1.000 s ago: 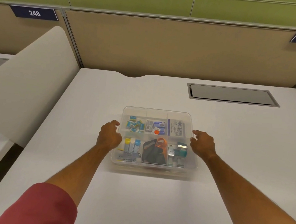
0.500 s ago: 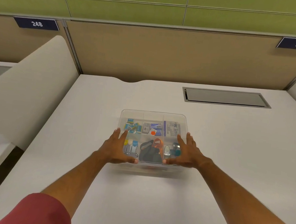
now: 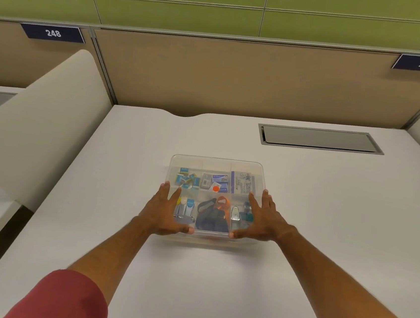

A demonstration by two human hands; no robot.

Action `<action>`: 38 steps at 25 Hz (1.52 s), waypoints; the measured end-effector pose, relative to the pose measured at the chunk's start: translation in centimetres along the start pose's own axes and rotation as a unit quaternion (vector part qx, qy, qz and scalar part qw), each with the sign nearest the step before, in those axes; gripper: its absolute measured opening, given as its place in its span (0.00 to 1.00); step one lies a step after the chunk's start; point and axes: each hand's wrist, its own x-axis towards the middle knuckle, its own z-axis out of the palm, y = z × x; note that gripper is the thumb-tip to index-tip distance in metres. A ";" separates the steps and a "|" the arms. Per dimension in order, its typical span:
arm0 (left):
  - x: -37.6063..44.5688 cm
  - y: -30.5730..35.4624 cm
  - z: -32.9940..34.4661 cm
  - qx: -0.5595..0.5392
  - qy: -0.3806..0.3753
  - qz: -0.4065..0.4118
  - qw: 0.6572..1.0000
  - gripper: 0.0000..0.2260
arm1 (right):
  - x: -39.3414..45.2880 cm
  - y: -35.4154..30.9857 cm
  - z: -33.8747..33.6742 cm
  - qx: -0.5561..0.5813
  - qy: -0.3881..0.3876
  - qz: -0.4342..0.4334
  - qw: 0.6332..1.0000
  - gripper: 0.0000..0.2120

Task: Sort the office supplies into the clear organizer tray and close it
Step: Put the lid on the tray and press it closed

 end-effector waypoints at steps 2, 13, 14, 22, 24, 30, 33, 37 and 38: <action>0.0 0.1 0.0 -0.001 0.002 0.002 1.000 0.58 | 0.0 0.1 0.0 -0.008 0.004 0.001 1.000 0.70; -0.1 -3.2 -3.5 -0.018 -0.072 0.035 0.997 0.57 | -1.0 2.5 -3.7 -0.048 -0.036 -0.065 0.996 0.61; 0.0 -3.4 -3.9 -0.010 -0.076 0.039 0.996 0.57 | -1.1 2.6 -3.9 -0.060 -0.037 -0.066 0.995 0.61; 0.2 -3.8 -4.1 0.036 -0.066 0.053 0.996 0.56 | -0.9 2.7 -3.9 -0.113 -0.040 -0.051 0.992 0.60; 0.2 -4.1 -3.9 0.045 -0.061 0.058 0.995 0.56 | -0.9 2.9 -3.7 -0.121 -0.031 -0.052 0.991 0.60; 0.0 -4.1 -4.0 -0.026 -0.063 0.050 0.996 0.55 | -0.9 3.0 -3.8 -0.095 -0.029 -0.063 0.993 0.60; 0.1 -3.8 -3.9 -0.141 -0.012 0.028 0.990 0.44 | -0.8 2.8 -4.0 0.052 0.004 -0.059 0.997 0.55; 1.0 -2.9 -4.2 -0.277 0.104 -0.082 0.952 0.27 | -0.1 2.1 -3.8 0.177 0.106 -0.014 0.978 0.40; 1.3 -2.8 -4.3 -0.313 0.110 -0.111 0.937 0.24 | 0.3 2.0 -3.7 0.183 0.122 -0.001 0.976 0.36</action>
